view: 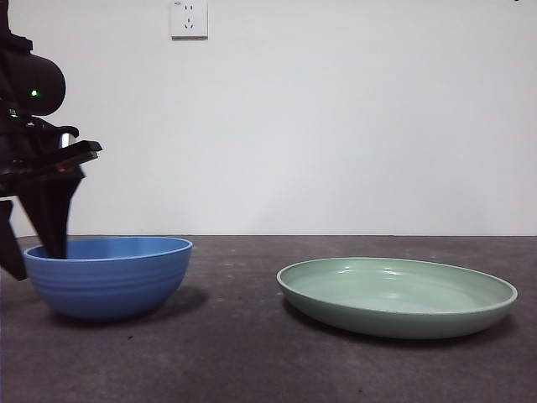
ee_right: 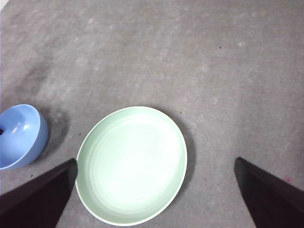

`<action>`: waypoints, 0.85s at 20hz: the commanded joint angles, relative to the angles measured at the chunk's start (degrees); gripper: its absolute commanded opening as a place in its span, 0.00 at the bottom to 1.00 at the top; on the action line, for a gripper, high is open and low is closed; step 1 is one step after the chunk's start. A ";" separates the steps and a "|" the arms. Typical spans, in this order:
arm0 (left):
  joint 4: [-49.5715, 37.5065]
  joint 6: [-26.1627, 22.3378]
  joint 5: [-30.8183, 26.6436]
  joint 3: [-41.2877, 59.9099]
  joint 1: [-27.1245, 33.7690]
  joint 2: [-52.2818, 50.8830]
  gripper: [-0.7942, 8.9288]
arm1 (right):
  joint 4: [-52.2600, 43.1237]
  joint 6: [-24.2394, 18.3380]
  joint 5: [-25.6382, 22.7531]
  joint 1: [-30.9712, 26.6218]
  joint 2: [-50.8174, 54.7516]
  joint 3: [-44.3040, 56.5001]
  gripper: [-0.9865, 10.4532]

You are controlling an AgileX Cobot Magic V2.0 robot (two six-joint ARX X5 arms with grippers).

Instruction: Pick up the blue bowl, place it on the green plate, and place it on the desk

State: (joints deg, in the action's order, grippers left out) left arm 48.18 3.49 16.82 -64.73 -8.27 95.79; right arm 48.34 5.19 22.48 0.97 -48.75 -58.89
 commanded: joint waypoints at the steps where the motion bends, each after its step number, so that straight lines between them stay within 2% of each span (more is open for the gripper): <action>1: -0.28 -0.94 -0.13 -1.11 -0.11 1.27 0.10 | -0.72 0.13 0.02 0.09 -0.22 -0.92 0.60; 6: 0.31 -0.04 -0.59 -2.05 -0.44 1.27 0.10 | -0.72 0.15 0.02 0.09 -0.22 -0.92 0.60; 9: 2.86 1.64 -0.61 -5.62 -2.71 1.27 0.10 | -0.72 0.15 0.04 0.09 -0.22 -0.92 0.60; 13: 5.42 5.73 -0.61 -12.96 -9.68 1.79 0.10 | -0.70 0.20 0.07 0.09 -0.22 -0.92 0.60; 17: 5.86 8.28 -2.14 -21.94 -18.88 6.84 0.10 | -0.61 0.20 0.04 0.09 -0.22 -0.92 0.60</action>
State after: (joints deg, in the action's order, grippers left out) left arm 54.15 10.61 14.63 -85.95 -27.18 101.65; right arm 48.18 5.19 22.48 0.97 -48.77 -58.89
